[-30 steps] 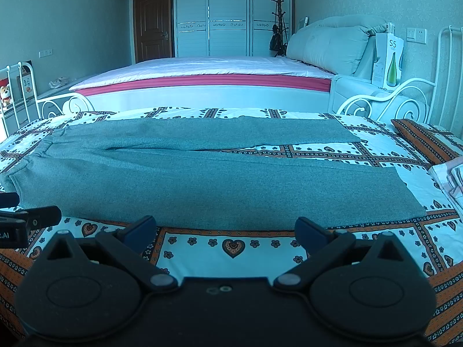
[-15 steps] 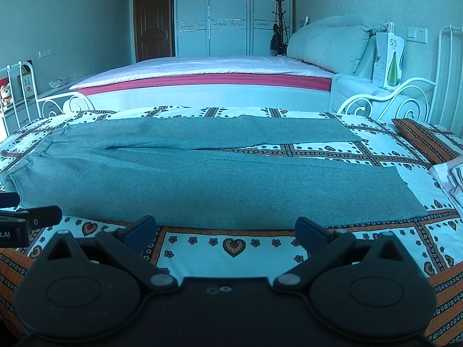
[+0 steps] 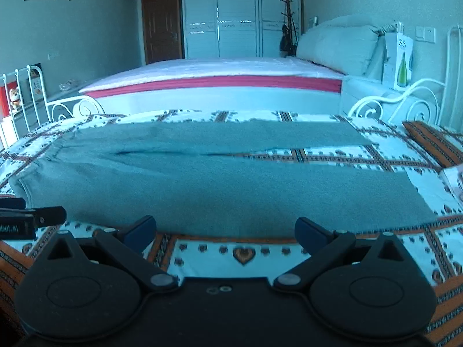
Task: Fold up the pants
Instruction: 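Grasp the grey sweatpants edge with the left tool while the right tool grasps it too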
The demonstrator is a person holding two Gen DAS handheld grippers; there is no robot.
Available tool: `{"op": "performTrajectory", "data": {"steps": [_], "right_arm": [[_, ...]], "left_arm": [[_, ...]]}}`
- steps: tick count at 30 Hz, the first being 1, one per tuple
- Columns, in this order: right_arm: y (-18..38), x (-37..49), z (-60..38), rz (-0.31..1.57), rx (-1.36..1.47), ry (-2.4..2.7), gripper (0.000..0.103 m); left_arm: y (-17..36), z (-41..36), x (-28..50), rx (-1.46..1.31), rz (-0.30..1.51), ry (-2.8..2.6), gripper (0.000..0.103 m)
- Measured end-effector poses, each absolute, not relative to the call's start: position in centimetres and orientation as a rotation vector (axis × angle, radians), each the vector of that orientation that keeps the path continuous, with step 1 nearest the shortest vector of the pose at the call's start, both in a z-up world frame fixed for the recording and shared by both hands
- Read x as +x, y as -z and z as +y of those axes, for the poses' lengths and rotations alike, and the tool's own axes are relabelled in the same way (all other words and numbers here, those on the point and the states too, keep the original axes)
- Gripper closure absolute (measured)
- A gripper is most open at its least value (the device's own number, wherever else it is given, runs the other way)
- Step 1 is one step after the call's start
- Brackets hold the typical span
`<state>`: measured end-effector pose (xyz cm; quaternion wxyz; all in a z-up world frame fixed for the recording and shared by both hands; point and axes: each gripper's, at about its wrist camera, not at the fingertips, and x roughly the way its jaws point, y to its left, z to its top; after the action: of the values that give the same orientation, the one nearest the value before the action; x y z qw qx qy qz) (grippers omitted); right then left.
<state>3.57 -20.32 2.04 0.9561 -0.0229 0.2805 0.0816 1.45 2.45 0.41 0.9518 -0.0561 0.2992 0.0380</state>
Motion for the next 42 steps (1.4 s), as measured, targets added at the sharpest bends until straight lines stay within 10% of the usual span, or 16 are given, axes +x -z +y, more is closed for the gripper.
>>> {"op": "performTrajectory", "data": {"steps": [25, 42], "right_arm": [[-2.9, 33.5, -9.5, 0.595, -0.167, -0.436, 0.049], [4.6, 46.3, -4.1, 0.708, -0.293, -0.565, 0.052]], "left_arm": [[0.3, 31.0, 30.3, -0.142, 0.721, -0.258, 0.022], [5.7, 33.8, 39.7, -0.124, 0.839, -0.231, 0.022]]}}
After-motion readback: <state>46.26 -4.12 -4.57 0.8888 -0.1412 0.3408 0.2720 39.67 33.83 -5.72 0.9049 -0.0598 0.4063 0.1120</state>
